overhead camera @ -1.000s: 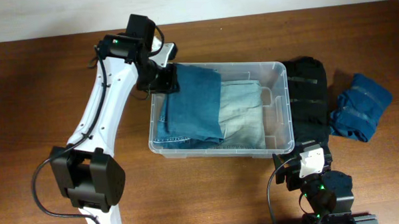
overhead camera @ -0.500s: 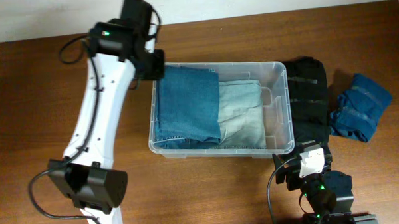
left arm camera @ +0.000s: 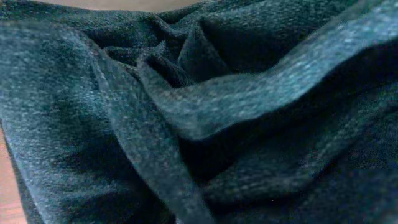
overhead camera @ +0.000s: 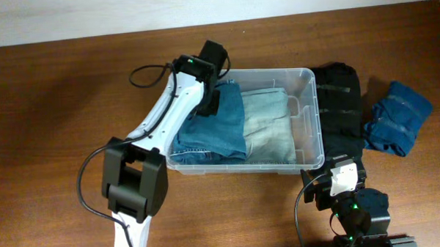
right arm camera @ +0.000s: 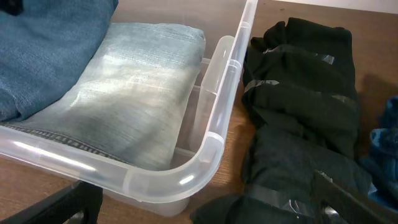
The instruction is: Pack container
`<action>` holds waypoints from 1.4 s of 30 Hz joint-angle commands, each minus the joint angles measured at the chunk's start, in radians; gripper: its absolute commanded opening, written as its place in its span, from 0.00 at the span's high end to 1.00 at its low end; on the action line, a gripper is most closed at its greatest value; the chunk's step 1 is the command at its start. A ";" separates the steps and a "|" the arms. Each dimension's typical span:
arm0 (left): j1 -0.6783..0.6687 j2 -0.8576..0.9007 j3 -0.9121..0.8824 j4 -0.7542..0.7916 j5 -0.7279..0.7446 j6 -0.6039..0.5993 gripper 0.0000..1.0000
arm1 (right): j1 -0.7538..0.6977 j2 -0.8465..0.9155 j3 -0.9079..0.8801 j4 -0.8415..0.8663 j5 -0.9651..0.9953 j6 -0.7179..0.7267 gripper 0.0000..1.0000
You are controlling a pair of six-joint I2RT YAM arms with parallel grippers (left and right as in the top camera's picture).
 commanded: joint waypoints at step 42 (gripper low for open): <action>0.425 -0.137 0.940 -0.508 0.063 0.033 0.01 | -0.004 -0.006 -0.006 0.168 -0.394 0.227 0.02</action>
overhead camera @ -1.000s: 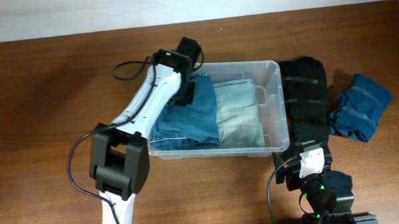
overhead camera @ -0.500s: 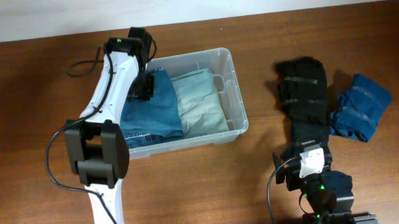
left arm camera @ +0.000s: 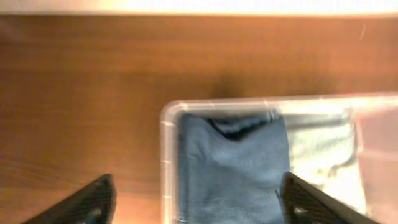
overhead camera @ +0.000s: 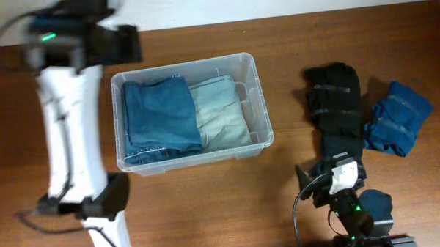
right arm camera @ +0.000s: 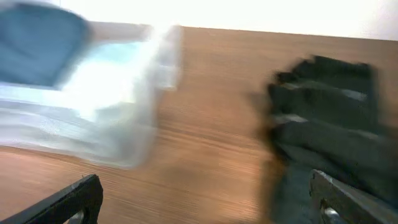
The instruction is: Pack container
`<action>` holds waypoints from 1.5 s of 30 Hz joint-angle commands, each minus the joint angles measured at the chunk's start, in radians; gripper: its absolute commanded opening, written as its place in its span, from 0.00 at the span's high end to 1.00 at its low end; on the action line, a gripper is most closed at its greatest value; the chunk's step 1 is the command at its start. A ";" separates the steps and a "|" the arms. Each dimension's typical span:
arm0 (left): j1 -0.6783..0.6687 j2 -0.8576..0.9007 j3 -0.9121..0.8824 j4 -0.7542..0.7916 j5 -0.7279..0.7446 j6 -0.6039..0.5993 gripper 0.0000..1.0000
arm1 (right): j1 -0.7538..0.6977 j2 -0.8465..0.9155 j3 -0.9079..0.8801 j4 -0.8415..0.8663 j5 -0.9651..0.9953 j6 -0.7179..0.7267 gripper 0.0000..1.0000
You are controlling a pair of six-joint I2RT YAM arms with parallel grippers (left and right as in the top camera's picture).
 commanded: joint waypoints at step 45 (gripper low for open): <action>0.188 -0.086 0.026 -0.007 0.041 -0.020 0.01 | -0.972 1.844 1.128 -0.307 -0.248 0.266 0.02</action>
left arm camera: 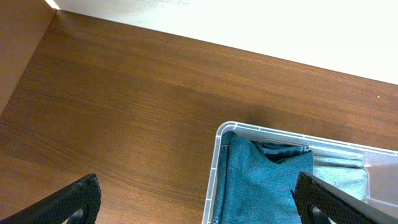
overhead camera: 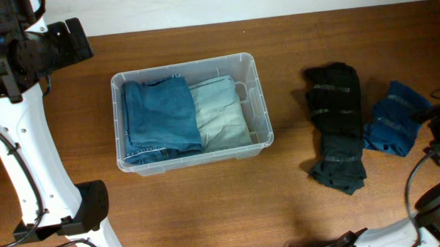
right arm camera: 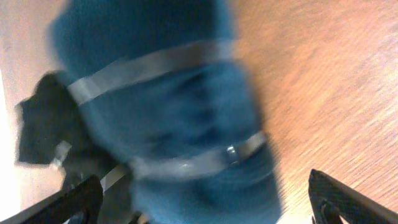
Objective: Pack container
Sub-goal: 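Grasp the folded dark-blue item with the right gripper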
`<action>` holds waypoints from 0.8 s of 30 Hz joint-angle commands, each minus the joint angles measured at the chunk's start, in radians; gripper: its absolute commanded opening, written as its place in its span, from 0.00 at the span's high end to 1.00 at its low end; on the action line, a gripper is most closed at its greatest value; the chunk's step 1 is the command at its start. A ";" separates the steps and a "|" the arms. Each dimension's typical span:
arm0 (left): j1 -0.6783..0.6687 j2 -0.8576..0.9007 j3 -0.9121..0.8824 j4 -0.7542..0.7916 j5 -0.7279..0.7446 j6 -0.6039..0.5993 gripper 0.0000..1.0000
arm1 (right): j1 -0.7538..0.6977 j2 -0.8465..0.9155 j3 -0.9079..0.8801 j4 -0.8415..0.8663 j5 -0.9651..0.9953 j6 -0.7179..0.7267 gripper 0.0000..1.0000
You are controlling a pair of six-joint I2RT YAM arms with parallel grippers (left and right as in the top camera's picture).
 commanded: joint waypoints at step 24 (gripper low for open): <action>0.005 -0.003 0.003 0.000 0.006 -0.009 0.01 | 0.130 0.094 0.000 0.037 0.015 -0.083 0.88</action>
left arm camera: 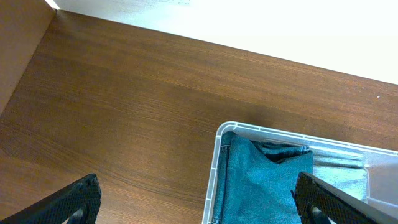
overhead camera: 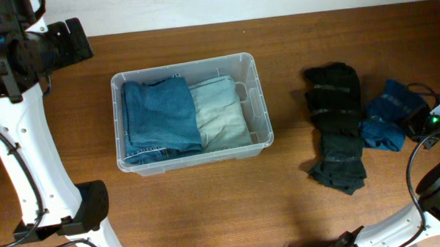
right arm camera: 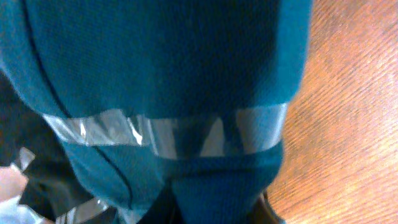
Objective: Pack container
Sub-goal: 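Grasp the folded dark-blue item with the right gripper, then place the dark-blue item into the box with the right gripper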
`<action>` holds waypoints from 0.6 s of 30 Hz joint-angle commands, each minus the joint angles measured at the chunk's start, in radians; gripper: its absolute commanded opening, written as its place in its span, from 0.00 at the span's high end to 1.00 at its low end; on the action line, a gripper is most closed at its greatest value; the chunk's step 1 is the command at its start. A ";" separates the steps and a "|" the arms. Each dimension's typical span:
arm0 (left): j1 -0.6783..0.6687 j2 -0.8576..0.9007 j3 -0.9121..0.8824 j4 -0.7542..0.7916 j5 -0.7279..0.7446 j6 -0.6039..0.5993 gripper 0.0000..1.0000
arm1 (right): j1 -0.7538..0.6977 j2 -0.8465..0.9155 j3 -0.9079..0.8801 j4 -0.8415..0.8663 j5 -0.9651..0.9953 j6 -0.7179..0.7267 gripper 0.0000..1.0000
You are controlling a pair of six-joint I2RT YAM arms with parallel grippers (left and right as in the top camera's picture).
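Observation:
A clear plastic container (overhead camera: 262, 100) sits left of centre, holding folded blue jeans (overhead camera: 161, 114) beside a paler folded pair (overhead camera: 219, 112). A taped black garment bundle (overhead camera: 336, 127) lies to its right. Next to that is a taped blue garment bundle (overhead camera: 385, 125). My right gripper (overhead camera: 412, 119) is at the bundle's right end. In the right wrist view the blue bundle (right arm camera: 155, 74) fills the frame, with the right gripper (right arm camera: 214, 205) shut on its near fold. My left gripper (left arm camera: 199, 205) hangs open, high over the container's back left corner (left arm camera: 217, 134).
The left arm (overhead camera: 30, 145) rises along the table's left side. The right arm's cable (overhead camera: 416, 175) loops at the right front edge. A pale wall runs along the table's back edge (left arm camera: 249, 25).
My right gripper was open above the blue bundle and is now down at its right end, shut on the fold. The bundle has shifted slightly left. The left arm has not moved.
First my left gripper was down on the blue jeans in the container, which stood against the black bundle. Then the container lay further left and the left gripper hung open above it. The right gripper later hovered open over the blue bundle, and now grips it.

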 commanded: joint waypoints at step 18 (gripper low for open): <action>0.005 -0.003 0.003 0.000 0.006 -0.009 0.01 | 0.756 -0.671 0.021 0.103 -0.344 0.126 0.89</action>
